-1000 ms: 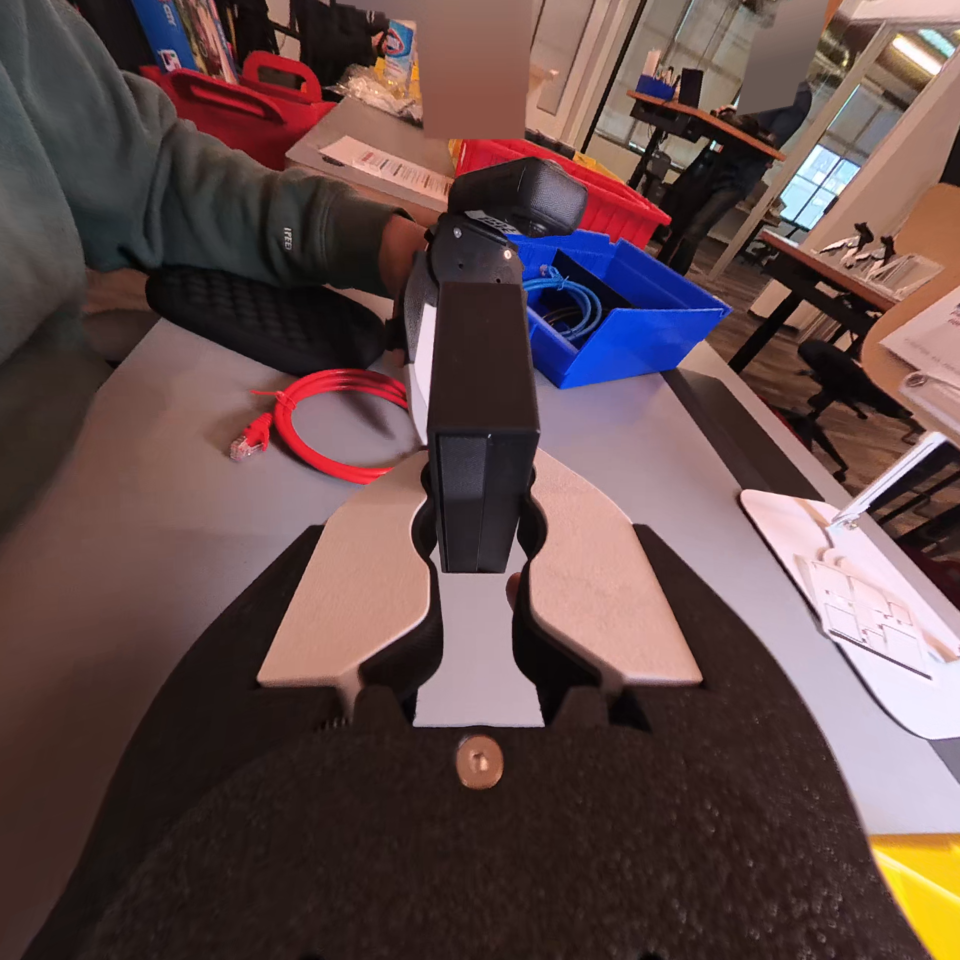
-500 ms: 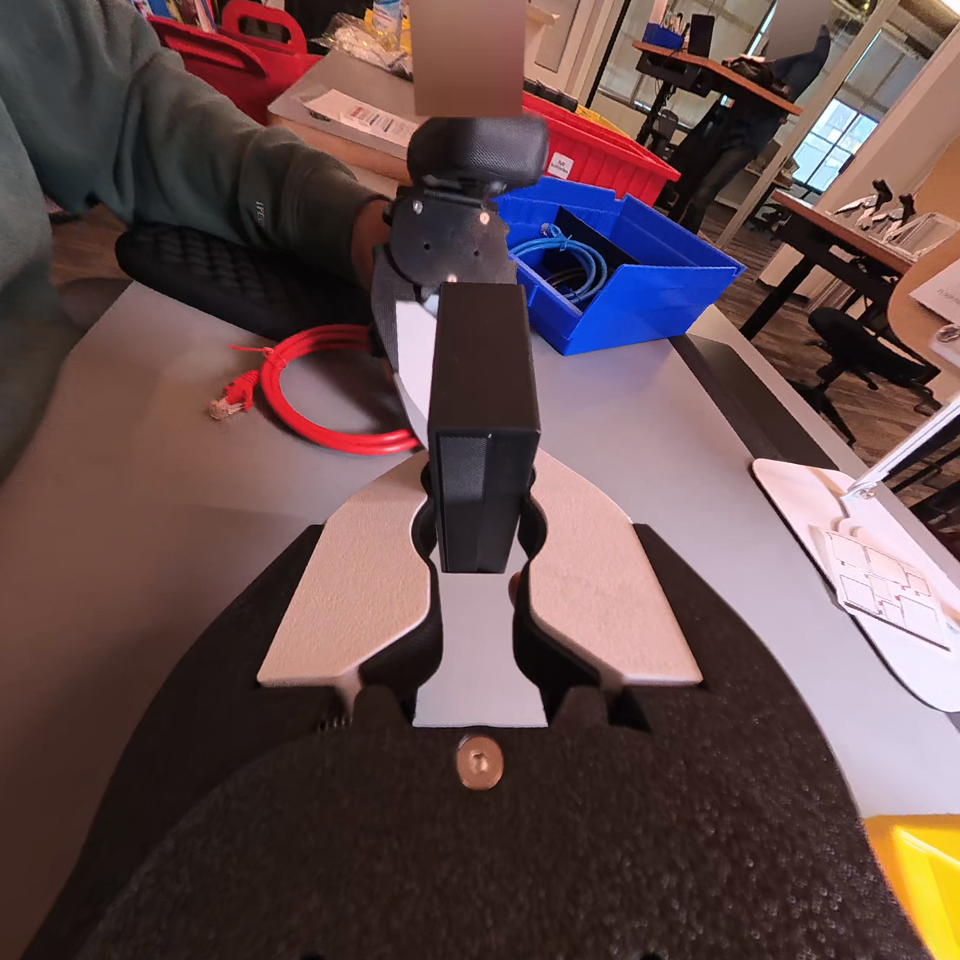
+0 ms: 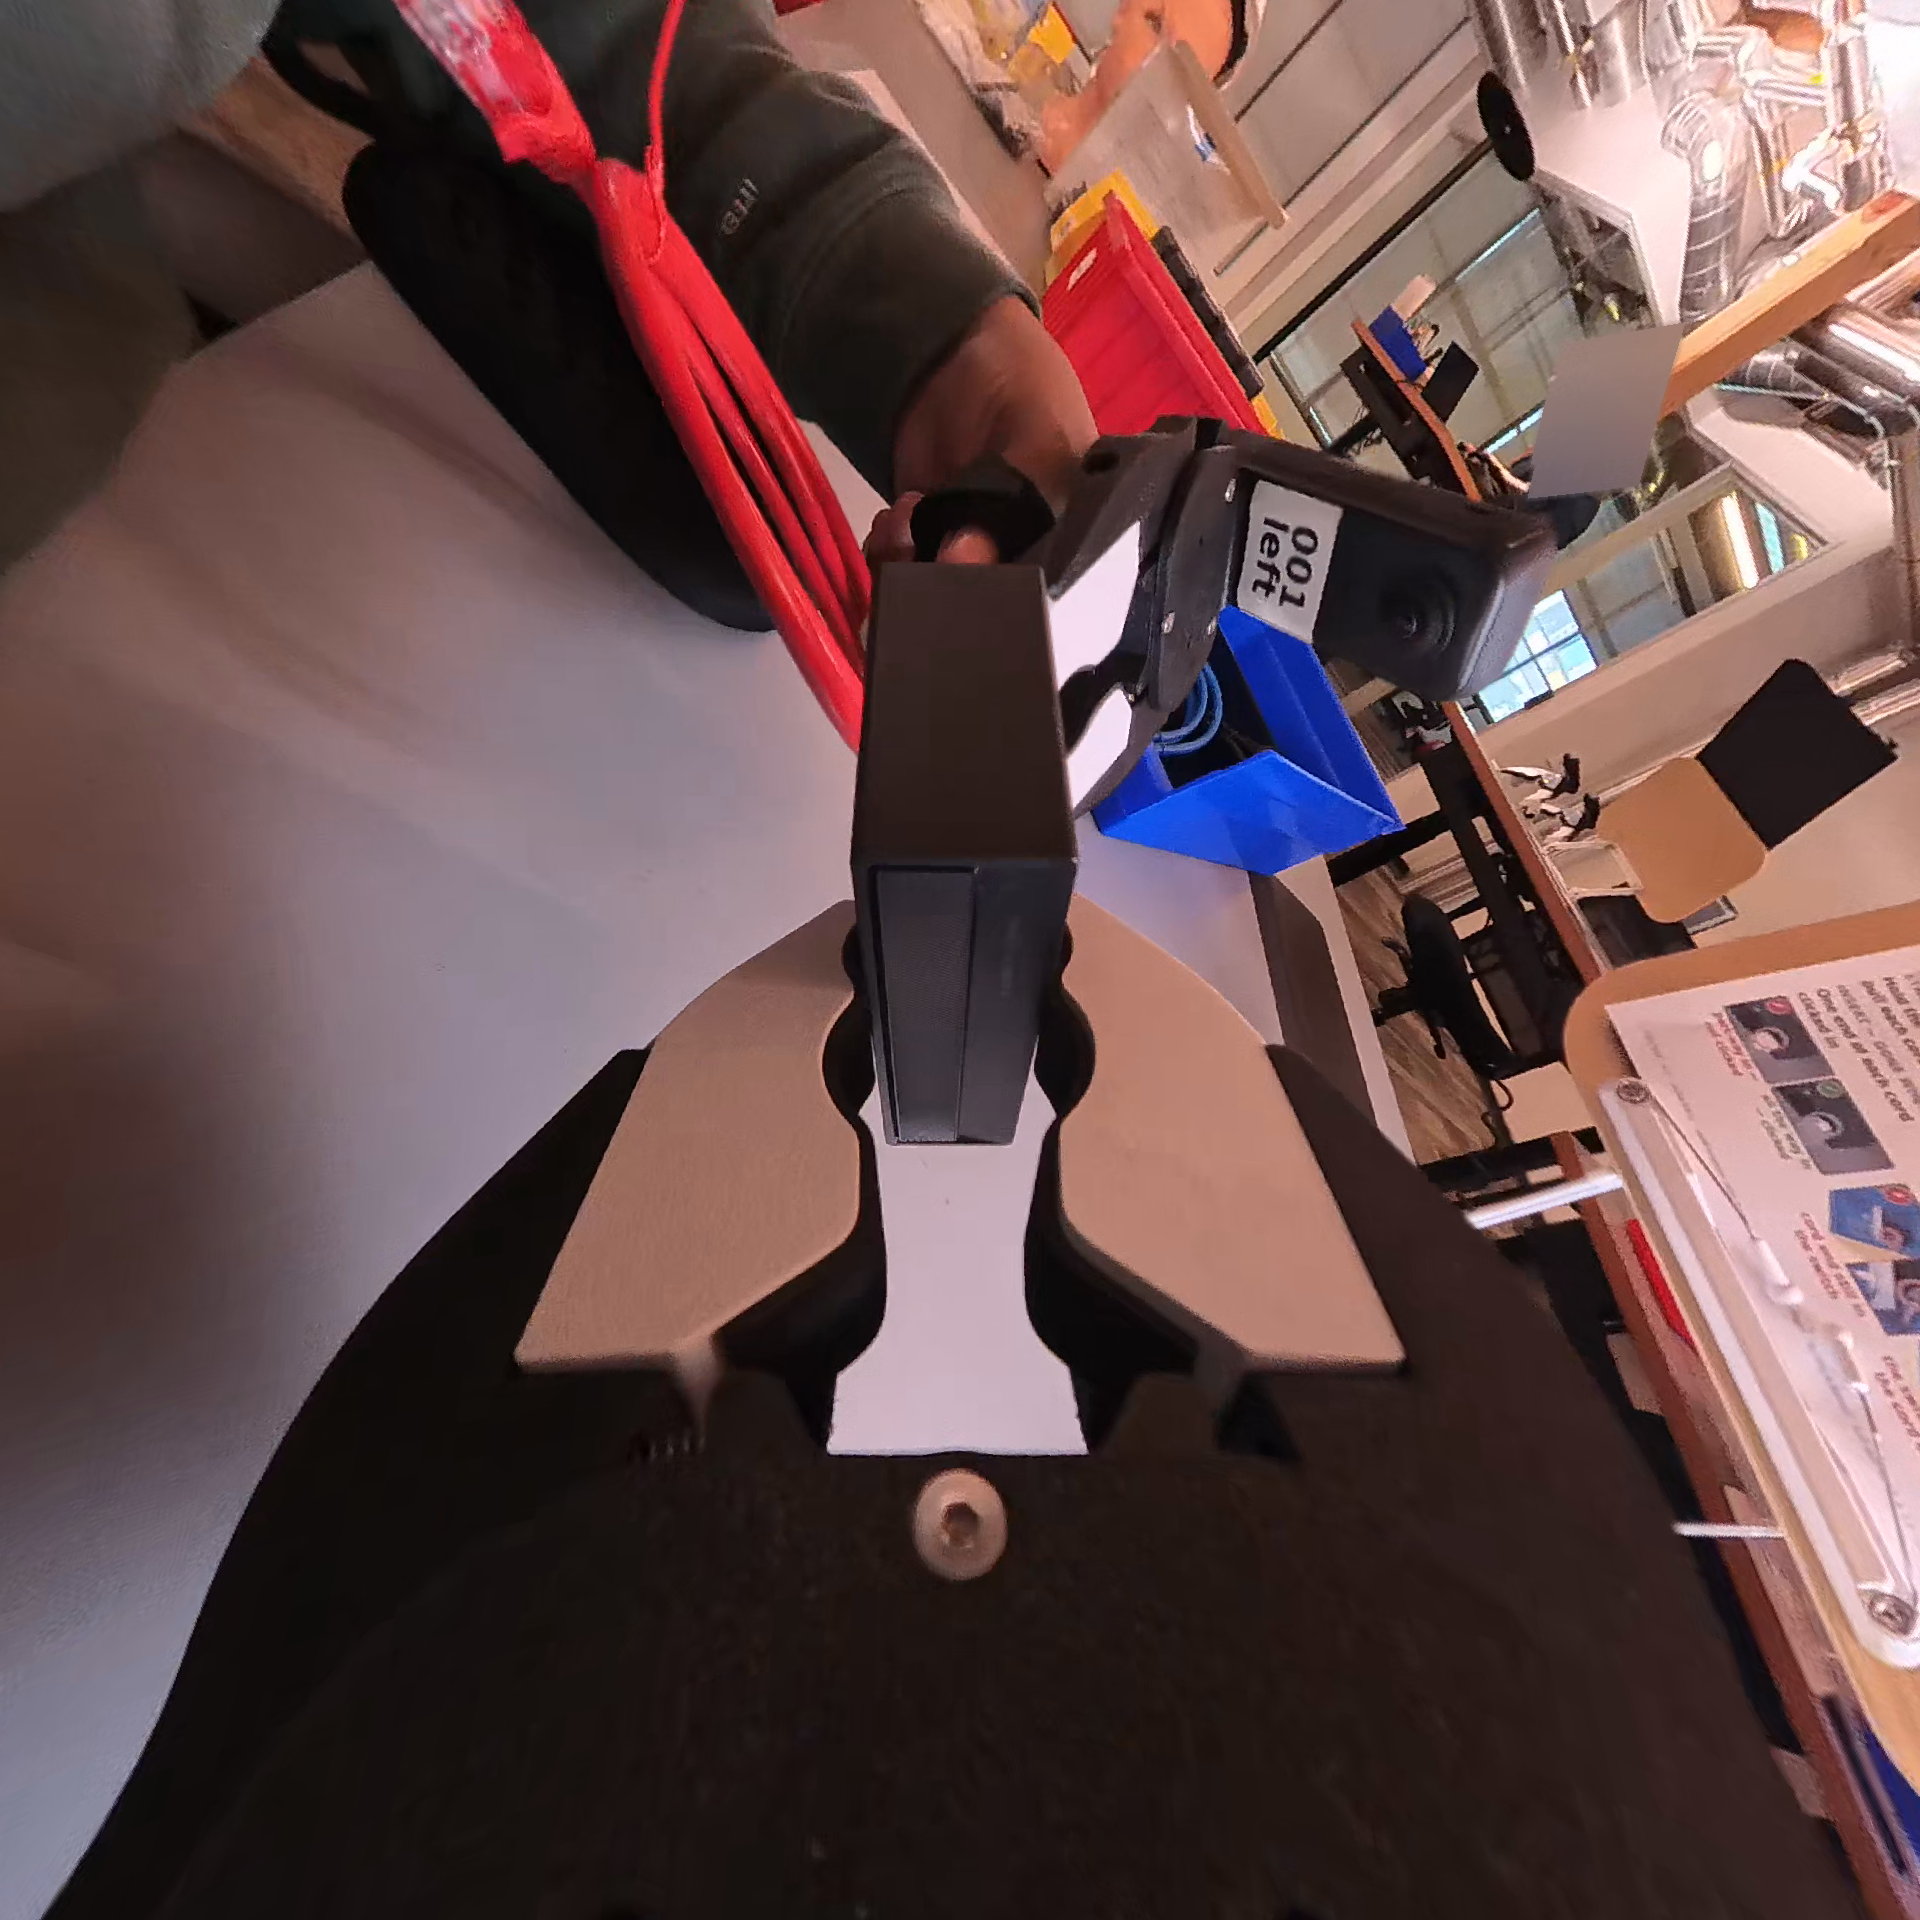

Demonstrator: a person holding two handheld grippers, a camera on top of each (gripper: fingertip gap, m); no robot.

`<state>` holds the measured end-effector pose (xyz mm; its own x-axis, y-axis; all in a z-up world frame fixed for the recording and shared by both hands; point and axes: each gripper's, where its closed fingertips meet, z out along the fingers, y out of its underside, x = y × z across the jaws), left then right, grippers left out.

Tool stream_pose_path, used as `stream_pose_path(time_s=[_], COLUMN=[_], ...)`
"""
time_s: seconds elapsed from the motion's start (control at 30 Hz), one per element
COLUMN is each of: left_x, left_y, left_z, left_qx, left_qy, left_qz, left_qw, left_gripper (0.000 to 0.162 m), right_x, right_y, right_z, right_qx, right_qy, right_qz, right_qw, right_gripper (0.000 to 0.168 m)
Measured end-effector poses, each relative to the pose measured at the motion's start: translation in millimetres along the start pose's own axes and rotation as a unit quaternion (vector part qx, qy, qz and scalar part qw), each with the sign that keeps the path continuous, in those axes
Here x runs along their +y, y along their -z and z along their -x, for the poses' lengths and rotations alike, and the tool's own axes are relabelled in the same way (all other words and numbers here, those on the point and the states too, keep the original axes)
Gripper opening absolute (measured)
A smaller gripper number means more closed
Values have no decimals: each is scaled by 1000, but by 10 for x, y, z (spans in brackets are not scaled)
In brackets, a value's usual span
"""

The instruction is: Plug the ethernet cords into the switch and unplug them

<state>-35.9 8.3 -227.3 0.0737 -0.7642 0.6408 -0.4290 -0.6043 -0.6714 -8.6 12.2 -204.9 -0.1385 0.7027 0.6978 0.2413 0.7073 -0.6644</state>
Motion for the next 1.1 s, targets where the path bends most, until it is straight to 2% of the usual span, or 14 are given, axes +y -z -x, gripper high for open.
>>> stream_pose_path(time_s=[0.13,0.4,0.73,0.9,0.97,1.1], left_x=[39,134,192,93,116,204], left_y=[-14,-113,-215,-178,-203,-271], left_z=[33,-18,-129,-110,-118,-130], left_qx=[0,51,80,83,78,77], left_qy=[9,41,30,57,58,64], left_qz=[5,9,10,-20,-13,3], left_qw=[1000,998,996,995,995,995], left_gripper=[12,12,12,13,13,12], right_x=[17,-91,-187,-35,54,40], right_y=[-67,-123,-68,-75,-88,-89], right_z=[55,216,296,158,197,315], right_qx=[-2,-36,-84,-61,-65,-102], right_qy=[33,57,-12,-33,-20,-20], right_qz=[16,1,-45,4,31,31], right_qw=[999,998,995,998,997,994], right_gripper=[28,28,28,30,30,28])
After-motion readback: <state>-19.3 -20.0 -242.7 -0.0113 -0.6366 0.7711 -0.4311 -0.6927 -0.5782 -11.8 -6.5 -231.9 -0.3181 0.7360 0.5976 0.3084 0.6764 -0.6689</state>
